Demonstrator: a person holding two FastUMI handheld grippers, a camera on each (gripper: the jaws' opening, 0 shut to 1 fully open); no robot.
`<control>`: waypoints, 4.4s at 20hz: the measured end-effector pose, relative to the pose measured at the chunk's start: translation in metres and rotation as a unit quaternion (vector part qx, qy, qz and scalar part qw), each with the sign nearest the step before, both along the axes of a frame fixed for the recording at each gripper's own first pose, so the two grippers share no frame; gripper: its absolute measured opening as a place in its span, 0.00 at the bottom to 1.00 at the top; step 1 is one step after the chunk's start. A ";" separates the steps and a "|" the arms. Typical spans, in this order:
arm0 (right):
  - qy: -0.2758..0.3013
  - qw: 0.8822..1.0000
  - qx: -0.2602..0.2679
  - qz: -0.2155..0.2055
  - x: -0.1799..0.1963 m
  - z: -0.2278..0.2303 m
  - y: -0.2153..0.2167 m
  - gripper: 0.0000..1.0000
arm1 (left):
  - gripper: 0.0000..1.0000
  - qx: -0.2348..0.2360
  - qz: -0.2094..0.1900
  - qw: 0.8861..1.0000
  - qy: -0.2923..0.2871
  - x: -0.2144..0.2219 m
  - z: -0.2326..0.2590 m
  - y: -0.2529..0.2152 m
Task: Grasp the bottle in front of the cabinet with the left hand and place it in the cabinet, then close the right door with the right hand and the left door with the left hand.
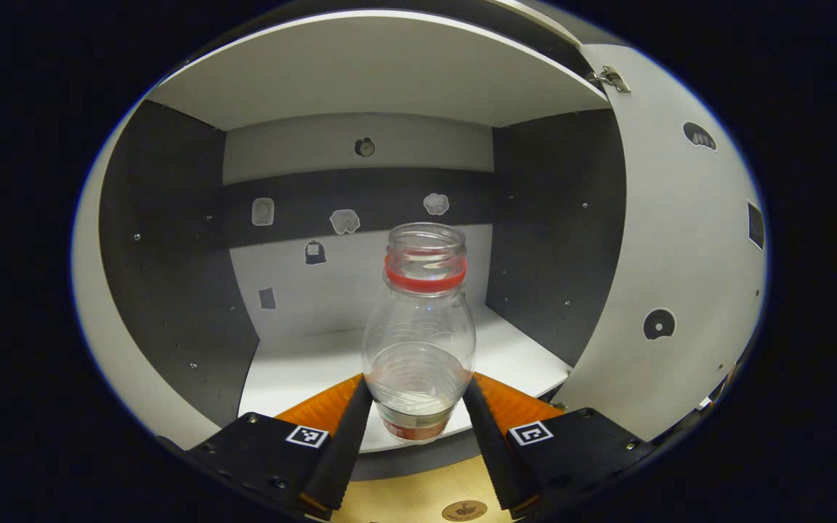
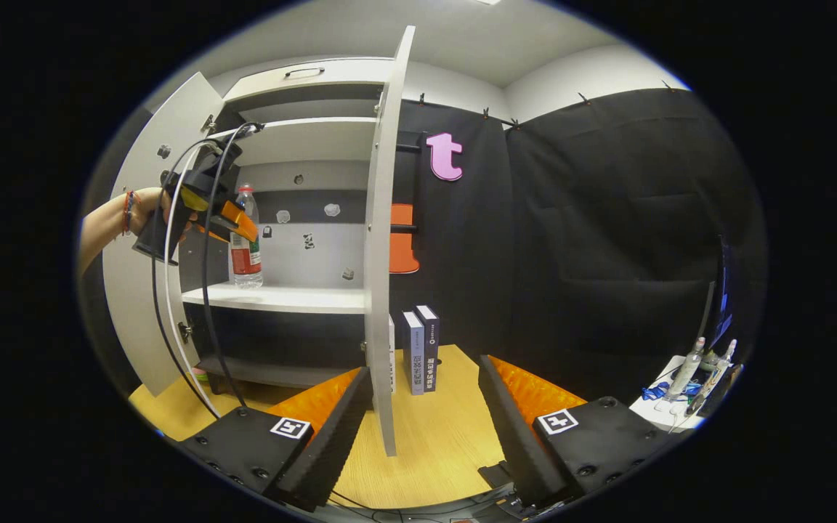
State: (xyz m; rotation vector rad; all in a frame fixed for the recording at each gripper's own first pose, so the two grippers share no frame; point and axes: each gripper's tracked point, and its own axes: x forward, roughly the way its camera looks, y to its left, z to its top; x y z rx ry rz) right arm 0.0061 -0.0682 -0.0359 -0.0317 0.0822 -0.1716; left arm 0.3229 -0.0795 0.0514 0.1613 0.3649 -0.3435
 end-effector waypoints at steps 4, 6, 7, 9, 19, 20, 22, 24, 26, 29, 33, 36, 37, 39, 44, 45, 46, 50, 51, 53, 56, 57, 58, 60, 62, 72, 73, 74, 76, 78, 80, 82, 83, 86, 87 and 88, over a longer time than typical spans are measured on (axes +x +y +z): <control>0.005 1.000 0.006 -0.013 0.001 -0.003 -0.010 0.98 | 0.76 0.002 0.004 1.000 0.019 0.024 -0.015 -0.004; 0.005 1.000 0.008 -0.020 0.003 -0.003 -0.016 0.98 | 0.76 0.000 0.003 1.000 0.025 0.029 -0.020 -0.007; 0.005 1.000 0.008 -0.023 0.003 -0.003 -0.017 0.98 | 0.76 -0.001 0.002 1.000 0.030 0.030 -0.022 -0.008; 0.005 1.000 0.009 -0.025 0.005 -0.005 -0.018 0.98 | 0.76 -0.001 0.003 0.999 0.043 0.037 -0.030 -0.011; 0.012 1.000 0.009 -0.026 0.006 -0.008 -0.017 0.98 | 0.78 0.001 0.010 0.999 0.046 0.044 -0.035 -0.016; 0.012 1.000 0.009 -0.025 0.007 -0.009 -0.016 0.98 | 0.78 0.001 0.011 0.999 0.046 0.045 -0.036 -0.015; 0.011 1.000 0.008 -0.024 0.006 -0.008 -0.015 0.98 | 0.78 0.002 0.015 0.999 0.045 0.045 -0.036 -0.014; 0.010 1.000 0.008 -0.024 0.006 -0.007 -0.016 0.98 | 0.78 0.001 0.016 0.999 0.038 0.044 -0.033 -0.015; 0.007 1.000 0.007 -0.024 0.006 -0.005 -0.016 0.98 | 0.78 0.000 0.012 0.999 0.031 0.042 -0.028 -0.017; 0.006 1.000 0.008 -0.022 0.005 -0.003 -0.016 0.98 | 0.93 0.006 0.016 1.000 0.014 0.041 -0.019 -0.015; 0.004 1.000 0.010 -0.018 0.004 -0.001 -0.015 0.97 | 0.96 0.011 0.016 1.000 -0.011 0.036 -0.004 -0.016; 0.000 1.000 0.010 -0.014 0.005 0.004 -0.017 0.98 | 0.96 0.010 0.020 0.999 -0.026 0.032 0.004 -0.015; -0.002 1.000 0.009 -0.012 0.006 0.006 -0.016 0.98 | 0.96 0.005 0.024 0.999 -0.030 0.029 0.008 -0.014; -0.004 1.000 0.007 -0.007 0.007 0.009 -0.017 0.97 | 0.95 -0.012 0.033 0.999 -0.039 0.019 0.018 -0.009; -0.009 1.000 -0.005 0.005 0.014 0.021 -0.021 0.97 | 0.95 -0.027 0.048 0.995 -0.078 -0.020 0.050 0.011; -0.012 1.000 -0.009 0.007 0.017 0.025 -0.024 0.98 | 0.95 -0.031 0.049 0.995 -0.086 -0.030 0.057 0.016; -0.014 1.000 -0.012 0.009 0.020 0.030 -0.026 0.98 | 0.95 -0.034 0.052 0.993 -0.097 -0.042 0.065 0.021; -0.022 0.999 -0.008 0.022 0.034 0.046 -0.029 0.92 | 0.96 -0.041 0.057 0.988 -0.136 -0.092 0.090 0.038; -0.022 0.999 -0.006 0.025 0.038 0.049 -0.030 0.92 | 0.96 -0.044 0.060 0.987 -0.144 -0.105 0.094 0.043; -0.017 0.999 -0.005 0.035 0.045 0.053 -0.031 0.97 | 0.96 -0.056 0.064 0.984 -0.154 -0.129 0.100 0.054; -0.018 0.999 -0.005 0.042 0.059 0.059 -0.034 0.97 | 0.95 -0.065 0.080 0.981 -0.167 -0.165 0.105 0.076; -0.018 0.999 -0.004 0.044 0.063 0.061 -0.036 0.97 | 0.95 -0.066 0.087 0.979 -0.172 -0.176 0.106 0.083; -0.019 0.999 -0.002 0.044 0.068 0.063 -0.037 0.98 | 0.94 -0.066 0.094 0.977 -0.177 -0.187 0.106 0.092; -0.020 0.999 -0.003 0.046 0.076 0.064 -0.039 0.98 | 0.95 -0.063 0.110 0.974 -0.190 -0.208 0.107 0.108; -0.020 0.998 -0.010 0.050 0.082 0.065 -0.038 0.98 | 0.95 -0.053 0.124 0.970 -0.204 -0.228 0.107 0.121; -0.022 0.998 -0.014 0.058 0.093 0.067 -0.032 0.95 | 0.95 -0.070 0.153 0.961 -0.220 -0.290 0.080 0.145; -0.022 0.998 -0.014 0.057 0.093 0.067 -0.031 0.95 | 0.95 -0.077 0.154 0.961 -0.217 -0.293 0.077 0.147; -0.021 0.998 -0.014 0.058 0.092 0.067 -0.028 0.95 | 0.95 -0.083 0.155 0.961 -0.214 -0.293 0.074 0.148; -0.018 0.998 -0.013 0.062 0.093 0.066 -0.020 0.87 | 0.93 -0.092 0.155 0.961 -0.208 -0.295 0.071 0.151; -0.018 0.997 -0.012 0.070 0.093 0.067 -0.011 0.87 | 0.95 -0.094 0.156 0.961 -0.207 -0.297 0.067 0.152; -0.019 0.996 -0.011 0.082 0.093 0.065 0.003 0.87 | 0.95 -0.093 0.158 0.961 -0.205 -0.299 0.065 0.154; -0.020 0.995 -0.010 0.095 0.095 0.064 0.018 0.87 | 0.95 -0.094 0.159 0.962 -0.203 -0.300 0.062 0.156; -0.021 0.995 -0.010 0.101 0.096 0.065 0.025 0.87 | 0.93 -0.094 0.160 0.961 -0.203 -0.301 0.062 0.157; -0.022 0.992 -0.006 0.122 0.099 0.064 0.046 0.94 | 0.93 -0.093 0.166 0.960 -0.205 -0.306 0.064 0.162; -0.022 0.991 -0.002 0.130 0.101 0.063 0.054 0.94 | 0.95 -0.092 0.169 0.959 -0.207 -0.308 0.066 0.165; -0.022 0.990 -0.001 0.136 0.103 0.062 0.060 0.94 | 0.95 -0.092 0.171 0.959 -0.208 -0.310 0.065 0.168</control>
